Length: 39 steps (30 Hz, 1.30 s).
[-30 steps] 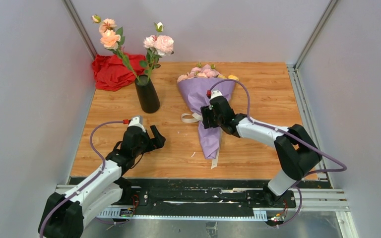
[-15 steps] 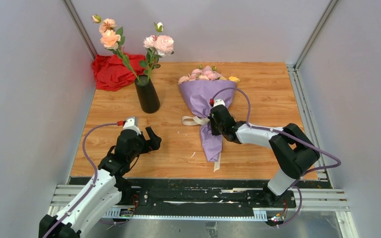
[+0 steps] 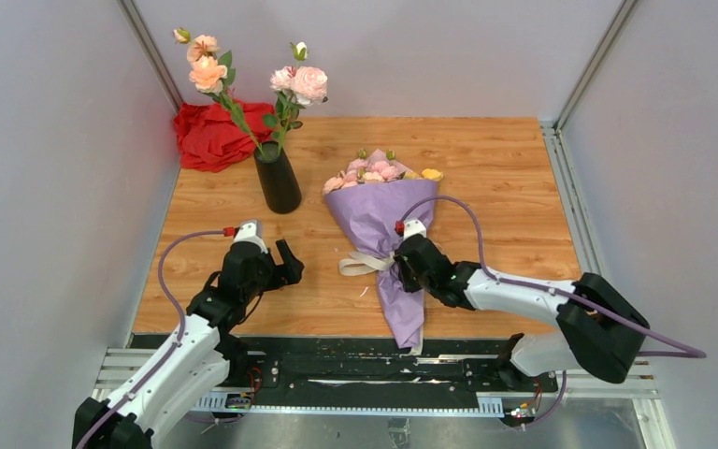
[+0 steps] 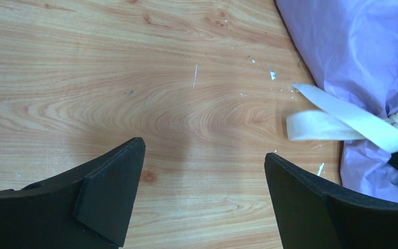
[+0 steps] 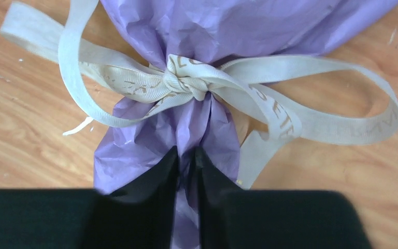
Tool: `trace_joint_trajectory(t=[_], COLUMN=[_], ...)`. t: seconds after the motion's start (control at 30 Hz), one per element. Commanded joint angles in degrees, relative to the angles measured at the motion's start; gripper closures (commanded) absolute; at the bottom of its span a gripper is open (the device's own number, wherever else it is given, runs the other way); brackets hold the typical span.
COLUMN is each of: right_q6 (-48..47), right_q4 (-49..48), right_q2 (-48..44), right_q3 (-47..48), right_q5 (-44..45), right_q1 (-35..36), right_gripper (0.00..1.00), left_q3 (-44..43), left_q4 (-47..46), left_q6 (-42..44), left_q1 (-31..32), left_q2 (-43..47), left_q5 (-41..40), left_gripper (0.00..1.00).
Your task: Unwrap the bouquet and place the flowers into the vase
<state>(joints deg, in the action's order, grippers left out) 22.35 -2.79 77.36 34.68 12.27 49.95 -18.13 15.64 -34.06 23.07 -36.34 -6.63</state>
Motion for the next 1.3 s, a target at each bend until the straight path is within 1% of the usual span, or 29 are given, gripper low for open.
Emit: trace_joint_trajectory(t=[0.0,0.07,0.1,0.17,0.27,0.37,0.57,0.73,0.83,0.97,1.03,1.1,1.17,1.2,1.27], right_q6=[1.98,1.72,1.36,0.14,-0.99,-0.87,1.14,0.85,1.49,1.90,1.85,1.91,2.09,2.29,2.88], right_q4=[8.15,9.97,10.59,11.00,11.07,11.44,8.84,3.46,0.71,-1.63,-2.19,-2.94,-4.13,-4.59,-4.68], right_q2=[-6.56,-11.22,-13.04,-15.95,-17.57,-16.27,-9.88,-3.29,0.72,3.23,3.93,4.80,5.85,6.35,6.72], right_q3=[-1.12,-0.89,-0.78,-0.98,-1.64,-2.65,-4.21,-4.41,-3.89,-3.87,-3.84,-3.91,-4.01,-3.96,-3.78], right_q5=[3.32,6.26,7.61,9.78,9.96,9.99,10.24,7.96,6.68,4.67,4.67,4.61,3.82,3.32,2.98], right_q1=[1.55,1.47,1.42,1.08,-1.07,-2.47,-3.84,-5.36,-5.95,-6.09,-6.24,-6.57,-7.12,-7.40,-7.58], right_gripper=[0.67,0.52,0.48,0.43,0.43,0.43,0.45,0.46,0.48,0.50,0.55,0.62,0.78,0.88,1.00], left_q3=[-1.70,-1.96,-2.19,-2.47,-2.53,-2.74,-3.11,-4.12,-4.62,-4.02,-3.43,-2.95,-2.68,-2.56,-2.53], left_q4=[-2.64,-3.38,-3.67,-4.16,-4.93,-5.24,-5.35,-6.29,-6.45,-6.27,-6.03,-5.75,-5.47,-5.30,-5.13], left_q6=[-0.04,-0.10,-0.07,-0.15,-0.31,-0.58,-0.83,-0.28,-0.18,-0.23,-0.40,-0.36,-0.28,-0.17,0.02], left_q1=[0.40,0.45,0.48,0.48,0.65,0.87,1.44,1.87,2.19,2.42,2.50,2.51,2.51,2.51,2.48], left_q2=[-2.00,-3.29,-3.58,-4.33,-5.07,-5.49,-5.57,-7.79,-8.70,-7.74,-6.99,-6.56,-6.17,-6.01,-5.94], left_q5=[0.95,1.53,1.86,2.21,2.39,2.87,2.95,3.18,3.70,3.49,3.47,3.55,3.48,3.39,3.23], left_gripper=[0.06,0.06,0.06,0.06,0.06,0.06,0.06,0.06,0.06,0.06,0.07,0.07,0.07,0.07,0.07])
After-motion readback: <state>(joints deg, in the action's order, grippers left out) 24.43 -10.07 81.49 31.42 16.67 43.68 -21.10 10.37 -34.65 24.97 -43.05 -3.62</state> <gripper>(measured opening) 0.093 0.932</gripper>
